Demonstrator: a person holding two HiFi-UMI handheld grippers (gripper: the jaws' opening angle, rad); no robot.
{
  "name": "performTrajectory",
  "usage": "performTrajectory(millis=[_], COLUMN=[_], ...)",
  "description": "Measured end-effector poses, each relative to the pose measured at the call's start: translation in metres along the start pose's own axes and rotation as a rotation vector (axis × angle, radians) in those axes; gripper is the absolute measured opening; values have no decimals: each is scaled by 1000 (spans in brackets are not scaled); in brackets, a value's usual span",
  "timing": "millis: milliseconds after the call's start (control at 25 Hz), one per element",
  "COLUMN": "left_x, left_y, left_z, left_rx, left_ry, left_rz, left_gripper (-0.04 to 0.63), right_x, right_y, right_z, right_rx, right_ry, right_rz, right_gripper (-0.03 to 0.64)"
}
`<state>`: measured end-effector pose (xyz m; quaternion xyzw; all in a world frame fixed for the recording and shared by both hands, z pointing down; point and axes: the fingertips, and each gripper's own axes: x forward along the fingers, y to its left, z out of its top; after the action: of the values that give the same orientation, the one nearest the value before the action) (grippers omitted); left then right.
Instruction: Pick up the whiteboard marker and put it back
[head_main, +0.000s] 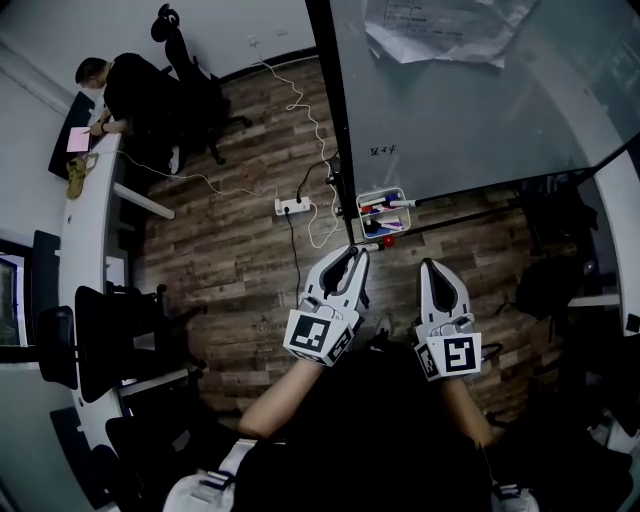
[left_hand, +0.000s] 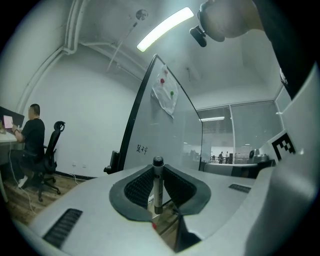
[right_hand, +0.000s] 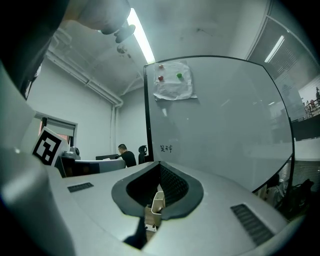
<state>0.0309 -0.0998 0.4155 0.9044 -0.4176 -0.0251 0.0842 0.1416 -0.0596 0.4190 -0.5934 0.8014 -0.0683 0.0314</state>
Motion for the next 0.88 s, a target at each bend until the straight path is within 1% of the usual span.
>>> performTrajectory(millis=[240,400,680,880], left_x=[17,24,38,50], left_y=[-1,7,28,44], left_z=[-1,-4,-9,-15], left_rx=[16,18,36,32], left_ry=[6,14,18,23], left_rz=[54,84,106,112], left_gripper=[72,71,71,71], right_x=[11,19,33,43], right_y=[-20,-24,-29,-31], right_z=[1,1,-2,-6], right_rx=[12,16,24,26], right_ry=[1,6,13,25], right_rz=[48,74,64,54], right_gripper=[14,14,14,14])
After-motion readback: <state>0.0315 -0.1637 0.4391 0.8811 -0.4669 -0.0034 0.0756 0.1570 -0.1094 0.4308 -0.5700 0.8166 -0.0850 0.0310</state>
